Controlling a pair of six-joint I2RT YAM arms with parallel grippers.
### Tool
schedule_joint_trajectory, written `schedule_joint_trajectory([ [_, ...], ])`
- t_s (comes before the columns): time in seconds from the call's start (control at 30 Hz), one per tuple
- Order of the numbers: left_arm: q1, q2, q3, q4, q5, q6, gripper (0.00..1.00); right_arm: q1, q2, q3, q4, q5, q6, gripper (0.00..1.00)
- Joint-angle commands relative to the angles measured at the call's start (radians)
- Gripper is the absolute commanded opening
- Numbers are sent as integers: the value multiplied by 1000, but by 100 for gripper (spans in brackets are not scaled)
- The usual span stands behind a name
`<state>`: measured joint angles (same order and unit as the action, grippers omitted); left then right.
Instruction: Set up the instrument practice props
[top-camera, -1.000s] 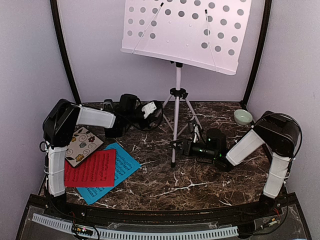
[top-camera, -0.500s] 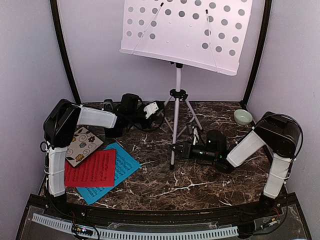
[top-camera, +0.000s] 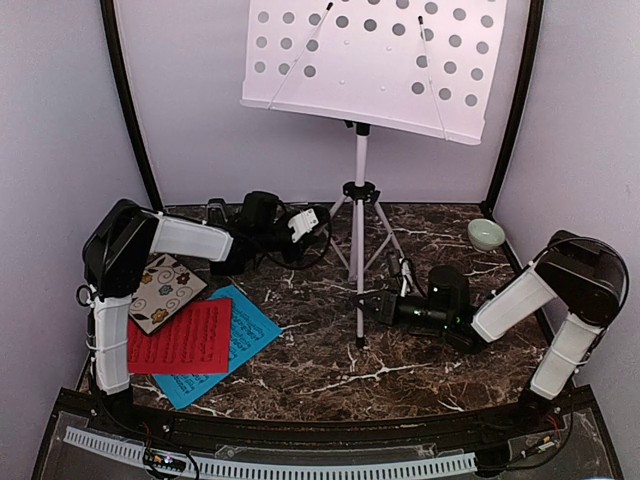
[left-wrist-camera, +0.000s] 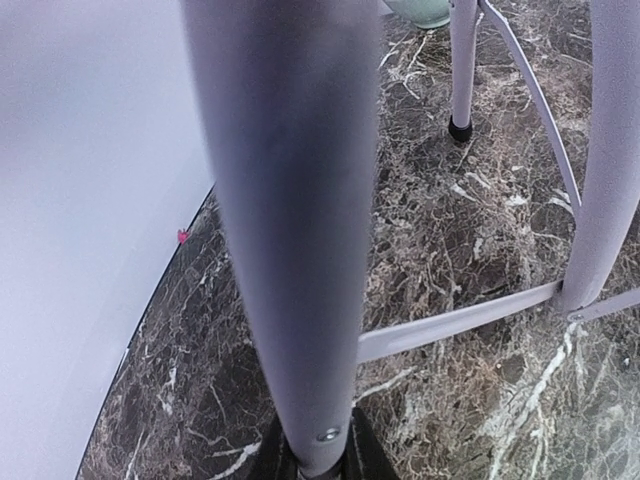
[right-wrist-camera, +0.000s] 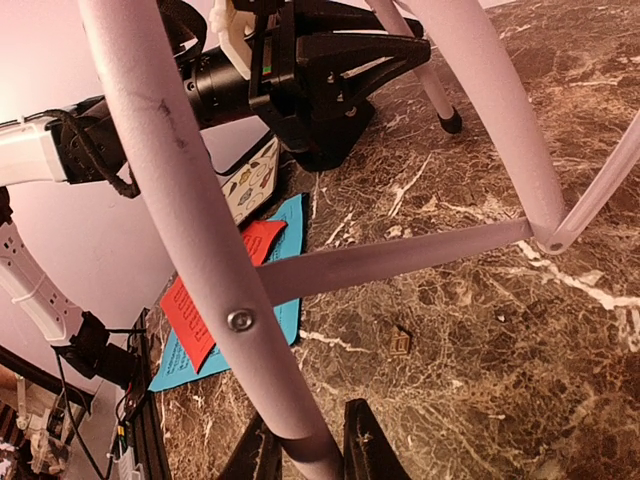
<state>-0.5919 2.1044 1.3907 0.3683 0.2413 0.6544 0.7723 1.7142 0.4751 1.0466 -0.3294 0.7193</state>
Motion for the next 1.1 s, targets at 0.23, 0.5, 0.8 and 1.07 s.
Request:
schedule_joint_trajectory([
  [0.23, 24, -137, -112, -46, -150, 103, 0, 13, -89, -125, 47, 15, 118, 0],
  [0.5, 30, -160, -183, -54, -178, 121, 0, 44, -82, -183, 100, 38, 156, 0],
  [0.8, 24, -195, -238, -57, -165, 79, 0, 72, -73, -191, 88, 70, 171, 0],
  [1.07, -2, -232, -318, -30, -177, 24, 0, 76, -79, -206, 83, 85, 176, 0],
])
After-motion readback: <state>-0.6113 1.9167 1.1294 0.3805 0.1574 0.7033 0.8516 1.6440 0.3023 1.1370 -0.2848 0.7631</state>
